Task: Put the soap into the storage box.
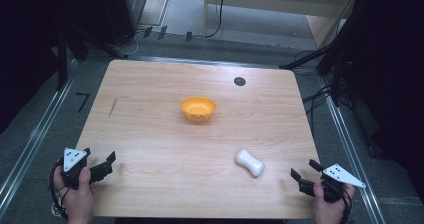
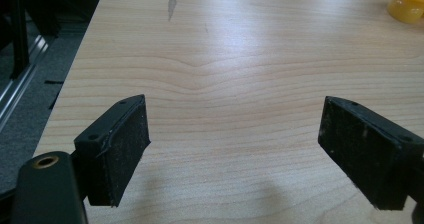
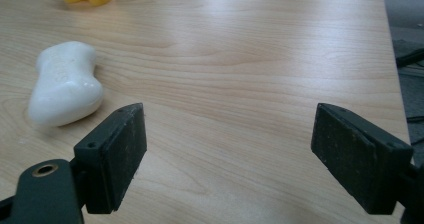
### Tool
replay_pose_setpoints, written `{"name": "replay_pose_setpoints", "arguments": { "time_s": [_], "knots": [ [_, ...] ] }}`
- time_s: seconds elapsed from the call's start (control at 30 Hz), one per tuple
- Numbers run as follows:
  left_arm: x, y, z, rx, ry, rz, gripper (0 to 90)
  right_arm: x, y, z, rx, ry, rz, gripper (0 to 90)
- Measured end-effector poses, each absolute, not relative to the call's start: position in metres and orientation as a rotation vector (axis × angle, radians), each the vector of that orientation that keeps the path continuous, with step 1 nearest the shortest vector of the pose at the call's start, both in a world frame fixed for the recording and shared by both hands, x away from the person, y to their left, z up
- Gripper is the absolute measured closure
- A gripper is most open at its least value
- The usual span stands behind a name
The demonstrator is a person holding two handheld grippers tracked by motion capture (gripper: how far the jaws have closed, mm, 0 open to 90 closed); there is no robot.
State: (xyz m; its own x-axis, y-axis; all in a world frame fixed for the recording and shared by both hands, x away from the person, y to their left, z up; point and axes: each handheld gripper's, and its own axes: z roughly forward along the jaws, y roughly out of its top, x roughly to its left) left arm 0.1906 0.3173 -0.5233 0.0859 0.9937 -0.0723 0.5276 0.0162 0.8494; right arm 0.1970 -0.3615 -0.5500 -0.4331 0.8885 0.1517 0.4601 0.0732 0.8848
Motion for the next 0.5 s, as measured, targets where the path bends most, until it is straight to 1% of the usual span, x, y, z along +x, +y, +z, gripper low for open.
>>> {"name": "replay_pose_setpoints", "arguments": {
  "time_s": [0.17,0.3,0.37,0.4,0.47,0.5],
  "knots": [
    [0.19,0.317,-0.523,1.61,1.537,0.778,13.5,0.198,-0.361,-0.549,1.312,1.946,1.3,16.9],
    [0.19,0.316,-0.524,1.61,1.54,0.784,13.2,0.199,-0.351,-0.539,1.261,2.014,1.211,18.0],
    [0.19,0.316,-0.523,1.613,1.542,0.783,12.7,0.199,-0.349,-0.537,1.254,2.028,1.212,19.3],
    [0.19,0.316,-0.524,1.617,1.541,0.789,12.5,0.199,-0.346,-0.529,1.244,2.08,1.205,21.0],
    [0.19,0.315,-0.524,1.615,1.538,0.792,12.4,0.202,-0.342,-0.524,1.232,2.118,1.197,14.7],
    [0.189,0.315,-0.523,1.615,1.537,0.789,12.4,0.204,-0.34,-0.524,1.232,2.135,1.203,15.6]
  ]
}}
